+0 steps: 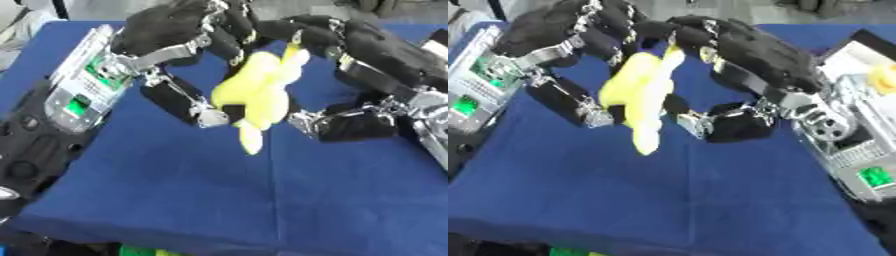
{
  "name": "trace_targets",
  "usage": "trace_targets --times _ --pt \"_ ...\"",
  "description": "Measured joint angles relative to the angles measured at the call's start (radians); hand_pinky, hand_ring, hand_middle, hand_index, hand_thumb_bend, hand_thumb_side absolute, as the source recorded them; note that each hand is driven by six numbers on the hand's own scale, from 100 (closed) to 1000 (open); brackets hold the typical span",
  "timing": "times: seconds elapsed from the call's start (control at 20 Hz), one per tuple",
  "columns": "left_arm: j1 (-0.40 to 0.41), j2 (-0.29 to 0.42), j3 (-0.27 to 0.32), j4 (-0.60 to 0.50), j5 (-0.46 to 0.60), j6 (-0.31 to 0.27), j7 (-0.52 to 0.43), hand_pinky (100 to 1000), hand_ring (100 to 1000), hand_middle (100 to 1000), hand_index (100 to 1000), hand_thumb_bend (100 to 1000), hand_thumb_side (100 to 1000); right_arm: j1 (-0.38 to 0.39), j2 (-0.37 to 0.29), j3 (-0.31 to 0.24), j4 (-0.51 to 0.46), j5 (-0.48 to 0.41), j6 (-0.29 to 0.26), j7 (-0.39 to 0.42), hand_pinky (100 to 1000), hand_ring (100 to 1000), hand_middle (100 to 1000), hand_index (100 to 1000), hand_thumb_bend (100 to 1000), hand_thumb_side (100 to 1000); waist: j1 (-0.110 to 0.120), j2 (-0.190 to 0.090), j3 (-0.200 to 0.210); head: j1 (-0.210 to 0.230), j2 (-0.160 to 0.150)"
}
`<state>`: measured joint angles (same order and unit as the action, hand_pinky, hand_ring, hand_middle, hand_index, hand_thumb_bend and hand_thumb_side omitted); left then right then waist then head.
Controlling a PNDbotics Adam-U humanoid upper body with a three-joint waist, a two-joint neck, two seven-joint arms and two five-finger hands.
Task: Pick up the objects with one hand, pass them to the other hand, and then place them into the box on the other side of the table.
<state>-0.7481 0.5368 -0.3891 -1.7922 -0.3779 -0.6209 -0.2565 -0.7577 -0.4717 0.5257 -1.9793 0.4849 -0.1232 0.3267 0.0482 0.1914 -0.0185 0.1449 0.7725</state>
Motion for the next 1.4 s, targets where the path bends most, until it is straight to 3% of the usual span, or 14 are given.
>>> trace_targets --times 0.5,1.05,1.4 --pt "0.0 -0.004 0.0 0.053 -0.038 -0.001 -0.004 675 388 326 357 100 267 -0.005 -0.009 -0.001 0.0 0.056 -0.038 -0.012 850 888 780 917 100 100 0.0 0.0 -0.002 0.004 0.0" --pt "-0.01 -0.02 0.0 0.06 -0.026 0.013 -0.005 675 386 325 354 100 284 -0.015 -0.009 0.015 0.0 0.044 0.008 0.062 851 899 770 902 100 167 -0.001 0.002 0.006 0.002 0.0" --pt "-0.016 -0.027 0.0 0.057 -0.013 0.024 -0.016 676 387 326 355 100 277 -0.021 -0.008 0.017 -0.005 0.039 0.019 0.088 849 890 756 859 100 105 -0.004 0.002 0.007 0.001 0.0"
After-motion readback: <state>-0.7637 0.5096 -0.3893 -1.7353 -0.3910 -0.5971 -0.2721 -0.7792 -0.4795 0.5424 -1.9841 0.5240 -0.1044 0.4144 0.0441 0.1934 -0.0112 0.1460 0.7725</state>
